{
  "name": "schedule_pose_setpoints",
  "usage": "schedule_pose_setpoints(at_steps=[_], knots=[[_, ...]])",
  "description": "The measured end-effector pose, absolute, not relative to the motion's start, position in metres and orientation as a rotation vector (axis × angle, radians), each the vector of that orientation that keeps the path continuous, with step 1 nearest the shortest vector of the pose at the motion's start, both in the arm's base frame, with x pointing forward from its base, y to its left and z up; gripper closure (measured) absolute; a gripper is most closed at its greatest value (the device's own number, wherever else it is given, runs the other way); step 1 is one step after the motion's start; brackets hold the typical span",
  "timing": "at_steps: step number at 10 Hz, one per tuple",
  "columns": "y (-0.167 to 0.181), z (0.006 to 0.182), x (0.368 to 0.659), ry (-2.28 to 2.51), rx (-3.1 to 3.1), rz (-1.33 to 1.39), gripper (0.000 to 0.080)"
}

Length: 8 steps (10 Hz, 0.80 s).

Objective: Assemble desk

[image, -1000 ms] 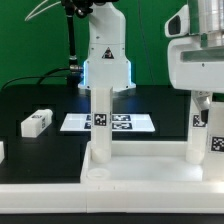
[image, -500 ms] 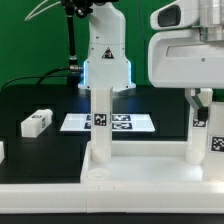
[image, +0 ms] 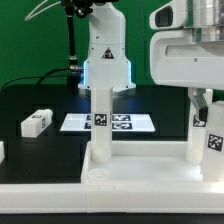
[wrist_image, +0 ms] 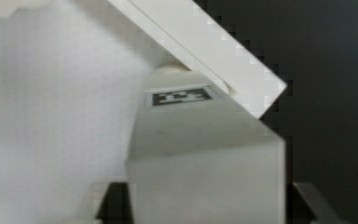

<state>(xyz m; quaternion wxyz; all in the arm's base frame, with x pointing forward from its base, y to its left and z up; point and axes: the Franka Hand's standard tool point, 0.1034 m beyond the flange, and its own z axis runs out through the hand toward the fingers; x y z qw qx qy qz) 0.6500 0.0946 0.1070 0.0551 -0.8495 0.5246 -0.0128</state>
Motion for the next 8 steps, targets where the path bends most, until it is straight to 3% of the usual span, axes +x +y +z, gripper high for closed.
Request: schedule_pose_setpoints(at_steps=[4,8], knots=[[0.0945,0.1056,0.6448,2.229,-1.946,0.065,0.0503],[0.094,0.1055,0.6425,2.454,-1.619,0.098,0.0501]])
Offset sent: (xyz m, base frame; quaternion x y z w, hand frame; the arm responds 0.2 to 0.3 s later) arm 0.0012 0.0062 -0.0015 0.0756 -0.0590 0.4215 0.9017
